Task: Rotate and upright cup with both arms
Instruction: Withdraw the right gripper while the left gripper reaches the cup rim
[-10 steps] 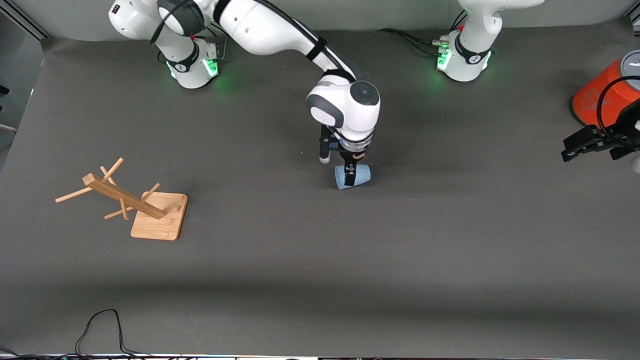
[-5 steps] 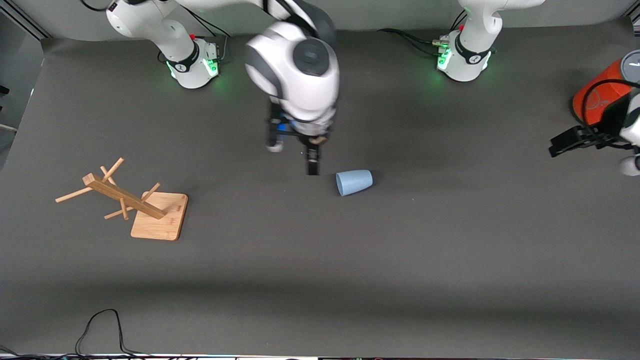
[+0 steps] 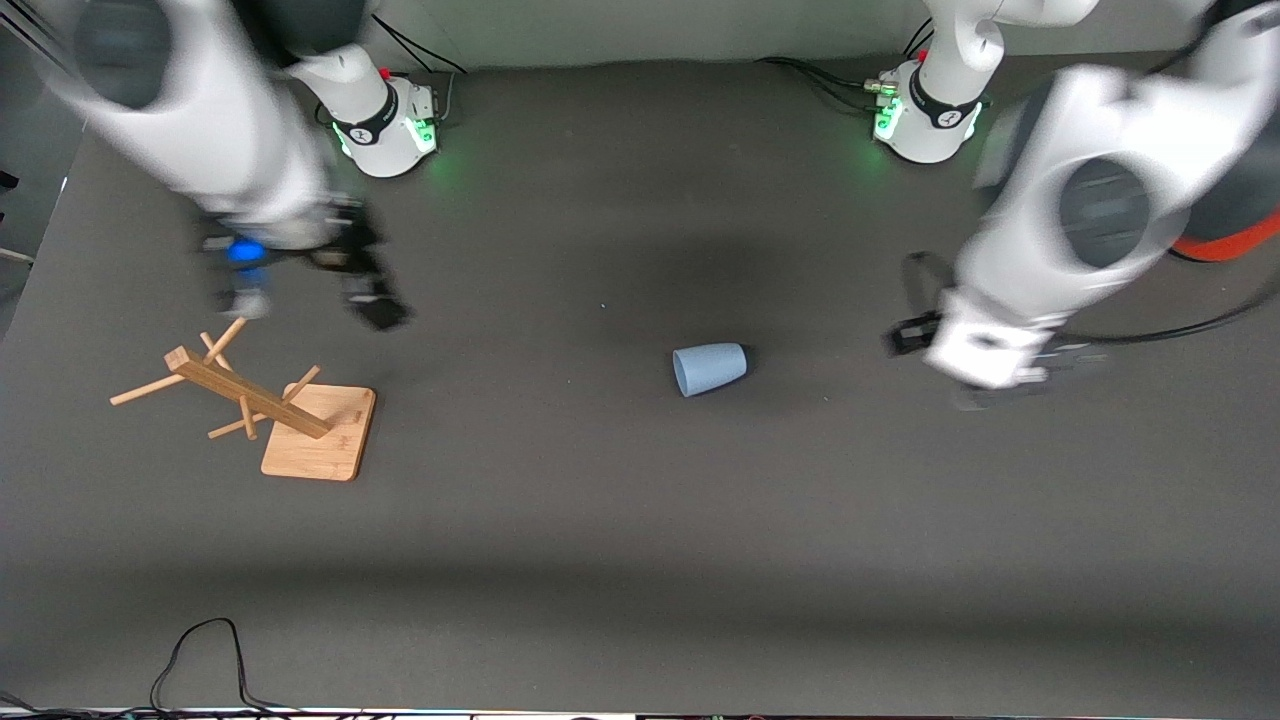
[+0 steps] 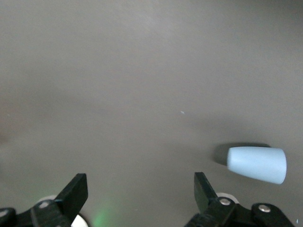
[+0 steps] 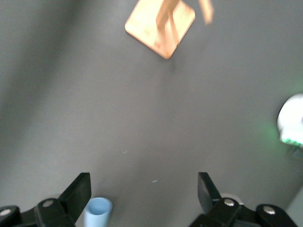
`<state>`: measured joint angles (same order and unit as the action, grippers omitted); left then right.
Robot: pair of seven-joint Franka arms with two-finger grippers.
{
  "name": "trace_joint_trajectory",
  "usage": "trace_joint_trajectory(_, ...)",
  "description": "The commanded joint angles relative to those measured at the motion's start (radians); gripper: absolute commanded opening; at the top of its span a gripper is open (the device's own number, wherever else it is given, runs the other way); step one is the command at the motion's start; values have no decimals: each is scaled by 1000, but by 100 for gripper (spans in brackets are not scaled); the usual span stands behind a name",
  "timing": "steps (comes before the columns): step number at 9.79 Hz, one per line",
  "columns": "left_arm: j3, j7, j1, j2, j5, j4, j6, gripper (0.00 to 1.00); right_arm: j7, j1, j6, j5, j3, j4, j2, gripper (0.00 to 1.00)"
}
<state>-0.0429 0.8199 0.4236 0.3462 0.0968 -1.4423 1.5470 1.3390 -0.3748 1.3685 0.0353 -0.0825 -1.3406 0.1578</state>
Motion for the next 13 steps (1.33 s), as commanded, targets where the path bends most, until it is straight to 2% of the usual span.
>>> trace_joint_trajectory(1,17,233,122,190,37,164,-19,100,-426,161,-17,9,13,-66,-73,100)
trace_joint_trajectory(3,18,414,222,362,63,306,-18,100,-700,291,-6,6,13,-100,-90,100)
trace_joint_trajectory(4,18,441,269,410,67,341,-10,100,-809,341,7,6,13,-109,-92,100)
trace_joint_trajectory(6,21,508,366,463,108,344,53,100,-1019,410,68,6,13,-146,-99,100)
trace_joint_trajectory(8,24,571,446,525,159,345,87,100,-1223,432,144,5,13,-192,-116,100)
trace_joint_trajectory(11,25,568,460,605,231,342,81,97,-1411,424,228,-28,15,-215,-119,100)
trace_joint_trajectory(12,26,568,465,616,236,342,73,75,-1422,419,244,-28,15,-215,-119,100)
trace_joint_trajectory(13,28,565,462,616,236,344,70,37,-1420,409,247,-26,15,-210,-119,100)
